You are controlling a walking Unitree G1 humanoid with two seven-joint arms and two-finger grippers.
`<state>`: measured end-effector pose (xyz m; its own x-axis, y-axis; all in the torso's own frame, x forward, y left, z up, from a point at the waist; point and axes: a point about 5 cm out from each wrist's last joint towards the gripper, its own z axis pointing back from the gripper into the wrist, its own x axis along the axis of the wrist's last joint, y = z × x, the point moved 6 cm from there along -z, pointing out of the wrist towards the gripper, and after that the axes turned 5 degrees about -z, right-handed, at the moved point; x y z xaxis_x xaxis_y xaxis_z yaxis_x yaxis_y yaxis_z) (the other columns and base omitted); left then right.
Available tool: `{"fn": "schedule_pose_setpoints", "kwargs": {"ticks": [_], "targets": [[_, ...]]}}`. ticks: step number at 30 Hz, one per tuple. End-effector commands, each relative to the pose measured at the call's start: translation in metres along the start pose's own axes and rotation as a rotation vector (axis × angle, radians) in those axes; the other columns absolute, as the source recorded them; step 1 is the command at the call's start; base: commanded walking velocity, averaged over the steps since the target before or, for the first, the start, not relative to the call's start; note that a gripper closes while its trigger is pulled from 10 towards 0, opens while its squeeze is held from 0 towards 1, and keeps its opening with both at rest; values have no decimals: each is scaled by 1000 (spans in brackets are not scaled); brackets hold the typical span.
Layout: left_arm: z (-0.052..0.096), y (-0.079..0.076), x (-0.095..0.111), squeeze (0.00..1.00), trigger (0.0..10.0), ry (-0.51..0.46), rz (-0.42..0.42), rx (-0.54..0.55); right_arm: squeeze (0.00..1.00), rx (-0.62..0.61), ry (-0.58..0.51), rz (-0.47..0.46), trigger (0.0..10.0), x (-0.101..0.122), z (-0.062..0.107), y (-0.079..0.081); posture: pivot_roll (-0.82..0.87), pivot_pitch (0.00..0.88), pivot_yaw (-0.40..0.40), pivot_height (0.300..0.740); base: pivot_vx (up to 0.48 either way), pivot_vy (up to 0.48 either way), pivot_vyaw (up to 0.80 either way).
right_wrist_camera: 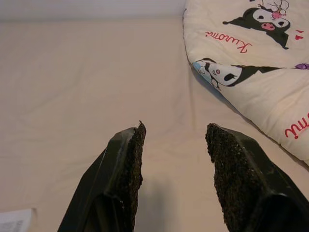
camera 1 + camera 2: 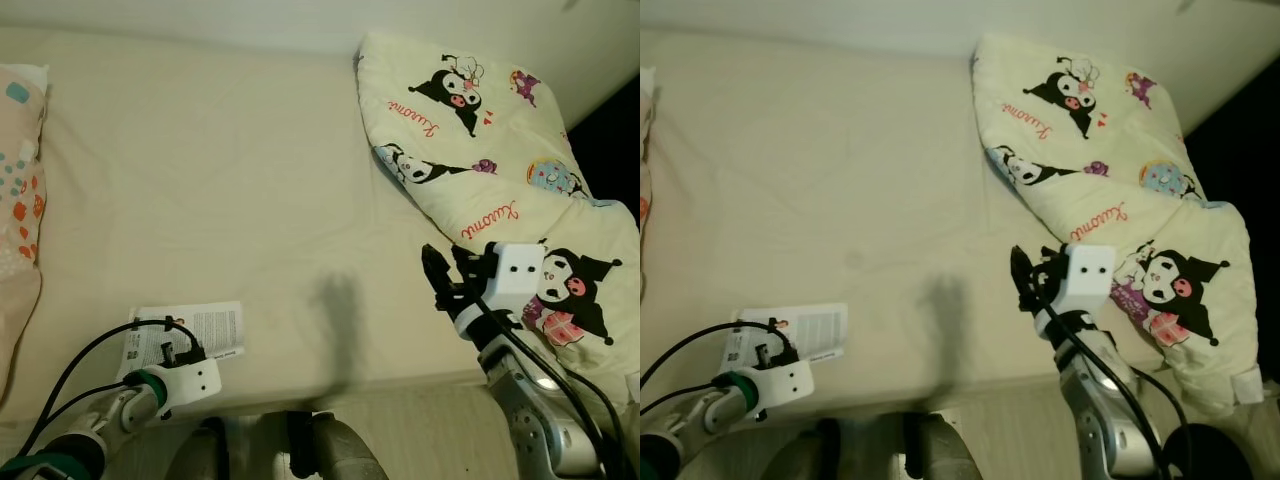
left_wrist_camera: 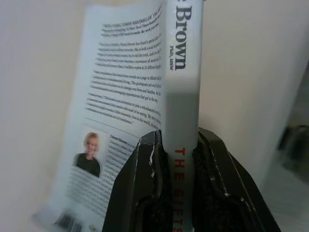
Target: Clean up the room
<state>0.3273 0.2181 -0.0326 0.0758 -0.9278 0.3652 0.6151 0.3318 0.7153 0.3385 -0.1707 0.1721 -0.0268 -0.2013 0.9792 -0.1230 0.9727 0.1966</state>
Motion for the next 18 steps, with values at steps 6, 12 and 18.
{"fn": "schedule_pose_setpoints", "kwargs": {"ticks": [6,12,18], "targets": [[9,-28,-24,0,10000,83,225,-104,0,-17,30,-9,10000,-13,-2,-4,-67,274,-117,740,0,0,0],[11,-21,-21,1000,10000,37,106,-84,0,2,17,-42,10000,-17,-13,7,-19,242,-93,740,0,0,0],[12,2,-7,0,10000,-59,-485,61,0,4,10,-64,10000,-22,-17,13,4,232,-70,740,0,0,0]]}}
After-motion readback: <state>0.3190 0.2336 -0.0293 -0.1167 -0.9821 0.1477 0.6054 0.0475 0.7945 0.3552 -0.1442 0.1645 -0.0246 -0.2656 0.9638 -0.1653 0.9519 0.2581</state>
